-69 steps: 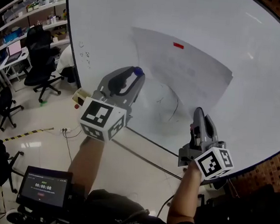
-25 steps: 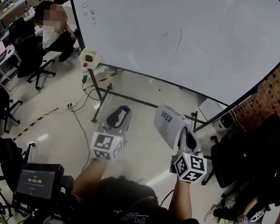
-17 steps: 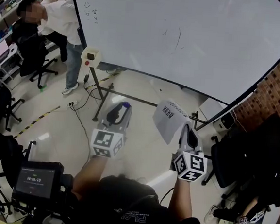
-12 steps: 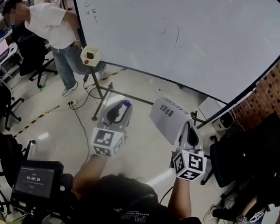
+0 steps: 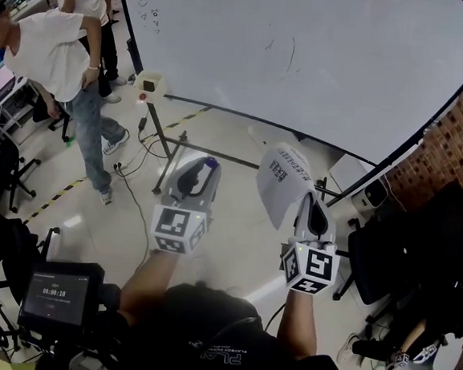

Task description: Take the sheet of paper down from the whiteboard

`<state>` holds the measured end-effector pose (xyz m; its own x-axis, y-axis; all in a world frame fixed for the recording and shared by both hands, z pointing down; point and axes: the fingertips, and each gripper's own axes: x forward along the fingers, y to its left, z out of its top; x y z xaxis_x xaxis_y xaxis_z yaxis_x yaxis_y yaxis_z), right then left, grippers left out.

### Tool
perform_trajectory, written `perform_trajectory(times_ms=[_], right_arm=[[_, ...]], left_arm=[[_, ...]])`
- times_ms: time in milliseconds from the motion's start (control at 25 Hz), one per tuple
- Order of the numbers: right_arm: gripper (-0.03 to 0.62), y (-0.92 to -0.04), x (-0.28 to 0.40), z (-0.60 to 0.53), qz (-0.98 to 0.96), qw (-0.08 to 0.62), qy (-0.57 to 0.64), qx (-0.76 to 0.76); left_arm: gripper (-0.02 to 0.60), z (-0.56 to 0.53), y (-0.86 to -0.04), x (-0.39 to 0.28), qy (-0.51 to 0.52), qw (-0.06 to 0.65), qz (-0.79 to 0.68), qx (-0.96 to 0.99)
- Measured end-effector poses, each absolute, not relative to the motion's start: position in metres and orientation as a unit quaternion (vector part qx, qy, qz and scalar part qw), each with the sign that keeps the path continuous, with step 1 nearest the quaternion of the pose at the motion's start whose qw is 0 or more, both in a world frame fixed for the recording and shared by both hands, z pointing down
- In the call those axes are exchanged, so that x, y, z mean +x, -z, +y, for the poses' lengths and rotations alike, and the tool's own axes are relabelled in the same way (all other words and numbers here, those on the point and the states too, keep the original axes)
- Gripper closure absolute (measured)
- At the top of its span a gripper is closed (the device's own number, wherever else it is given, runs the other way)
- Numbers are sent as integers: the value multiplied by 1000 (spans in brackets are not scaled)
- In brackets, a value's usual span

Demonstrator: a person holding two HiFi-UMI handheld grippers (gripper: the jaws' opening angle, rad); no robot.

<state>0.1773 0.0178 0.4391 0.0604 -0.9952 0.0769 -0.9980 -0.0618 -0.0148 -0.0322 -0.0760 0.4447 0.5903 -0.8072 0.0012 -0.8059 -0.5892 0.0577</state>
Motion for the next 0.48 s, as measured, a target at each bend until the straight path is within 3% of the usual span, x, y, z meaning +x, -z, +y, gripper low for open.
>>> perform_trajectory(times_ms=[480], right_arm=[[582,-437,170,21,-686,26,-23,727]], left_arm=[[459,-71,-445,-30,7,25,-448,894]])
